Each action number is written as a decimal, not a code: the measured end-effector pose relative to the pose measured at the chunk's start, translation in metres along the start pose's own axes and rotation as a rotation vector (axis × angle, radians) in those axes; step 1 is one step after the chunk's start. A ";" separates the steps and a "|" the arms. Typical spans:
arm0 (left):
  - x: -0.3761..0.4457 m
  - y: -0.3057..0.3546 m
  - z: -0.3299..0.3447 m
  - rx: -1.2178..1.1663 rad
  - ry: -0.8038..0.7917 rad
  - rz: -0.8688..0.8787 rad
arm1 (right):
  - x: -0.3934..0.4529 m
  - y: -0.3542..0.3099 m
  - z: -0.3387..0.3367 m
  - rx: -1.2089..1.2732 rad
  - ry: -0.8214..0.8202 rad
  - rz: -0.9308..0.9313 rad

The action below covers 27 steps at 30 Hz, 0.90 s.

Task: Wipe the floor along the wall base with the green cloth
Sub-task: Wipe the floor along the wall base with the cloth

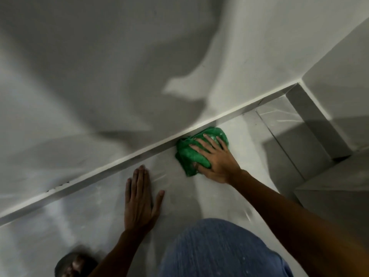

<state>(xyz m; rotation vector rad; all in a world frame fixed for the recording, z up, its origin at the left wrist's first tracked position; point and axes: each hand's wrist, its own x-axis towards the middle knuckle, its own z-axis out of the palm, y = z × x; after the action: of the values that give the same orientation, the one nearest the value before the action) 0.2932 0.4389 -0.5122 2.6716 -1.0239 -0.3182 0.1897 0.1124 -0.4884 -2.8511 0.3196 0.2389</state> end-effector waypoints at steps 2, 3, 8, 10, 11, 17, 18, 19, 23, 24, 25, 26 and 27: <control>0.000 0.000 0.000 0.007 0.007 -0.003 | -0.001 -0.011 0.002 0.020 0.002 0.040; 0.001 0.000 0.000 0.011 0.015 -0.002 | -0.002 -0.025 0.008 0.040 0.021 0.075; 0.000 0.001 0.000 0.006 0.038 0.008 | 0.002 -0.075 0.036 0.059 0.123 0.245; -0.001 0.001 0.000 0.001 0.042 0.014 | -0.002 -0.054 0.033 0.006 0.154 0.163; -0.001 0.000 0.000 0.005 0.043 0.016 | -0.003 -0.040 0.029 -0.004 0.169 0.142; 0.000 0.001 0.000 0.021 0.054 0.021 | -0.002 -0.053 0.037 0.023 0.125 0.007; 0.000 0.002 0.000 0.024 0.049 0.018 | 0.000 -0.049 0.035 0.031 0.083 -0.093; 0.000 0.002 0.000 0.025 0.039 0.015 | 0.005 -0.040 0.030 0.037 0.058 -0.145; -0.001 0.002 0.000 0.038 0.031 0.008 | 0.010 -0.017 0.019 -0.007 0.104 -0.054; 0.000 0.002 -0.001 0.044 0.027 0.007 | 0.008 -0.019 0.021 0.000 0.158 0.004; -0.001 0.002 -0.001 0.050 0.025 0.008 | 0.006 -0.024 0.024 0.015 0.218 0.068; -0.001 0.001 -0.001 0.053 0.025 0.013 | 0.004 -0.030 0.027 0.033 0.265 0.132; -0.001 0.001 0.000 0.052 0.031 0.020 | 0.005 -0.038 0.031 0.056 0.297 0.193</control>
<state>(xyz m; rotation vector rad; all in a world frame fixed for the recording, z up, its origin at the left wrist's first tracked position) 0.2921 0.4390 -0.5117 2.7016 -1.0625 -0.2486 0.1995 0.1559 -0.5095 -2.7975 0.6507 -0.1590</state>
